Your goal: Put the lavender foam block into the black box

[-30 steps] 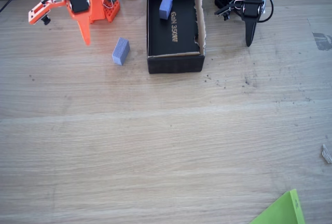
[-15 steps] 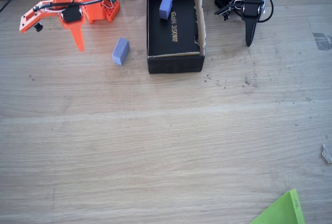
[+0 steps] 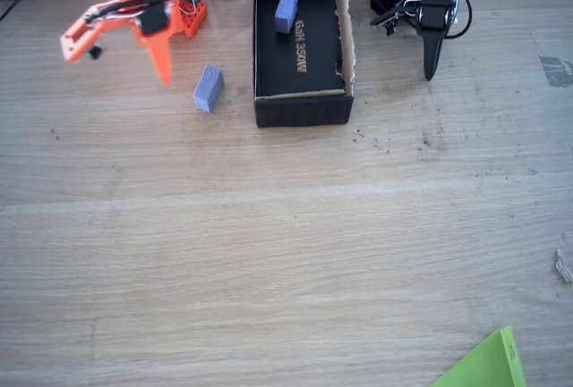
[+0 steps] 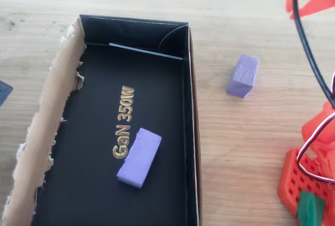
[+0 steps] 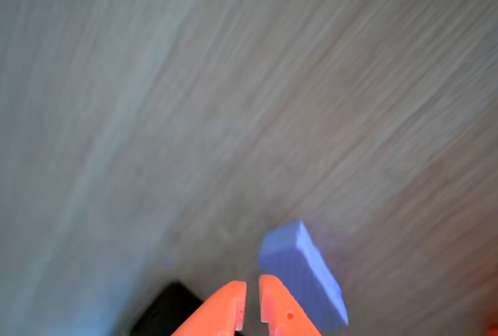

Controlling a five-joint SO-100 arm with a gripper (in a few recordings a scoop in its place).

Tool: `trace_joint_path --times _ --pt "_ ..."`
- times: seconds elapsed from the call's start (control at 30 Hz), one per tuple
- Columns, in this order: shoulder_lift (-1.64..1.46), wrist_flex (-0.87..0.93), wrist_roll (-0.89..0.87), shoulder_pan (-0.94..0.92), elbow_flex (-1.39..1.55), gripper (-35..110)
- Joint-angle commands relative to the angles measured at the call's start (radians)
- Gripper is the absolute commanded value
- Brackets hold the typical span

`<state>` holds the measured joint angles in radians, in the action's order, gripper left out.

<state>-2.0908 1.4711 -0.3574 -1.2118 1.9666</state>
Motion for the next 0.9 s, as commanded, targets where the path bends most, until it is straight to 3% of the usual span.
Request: trace_joint_path --times 0.0,0.47,0.87 --pt "0.011 0.052 -0.067 0.127 -0.051 0" --pt "0.167 0.04 -0.11 0.275 -0.133 0" --pt "0.172 0.132 -0.479 0.373 -0.135 0"
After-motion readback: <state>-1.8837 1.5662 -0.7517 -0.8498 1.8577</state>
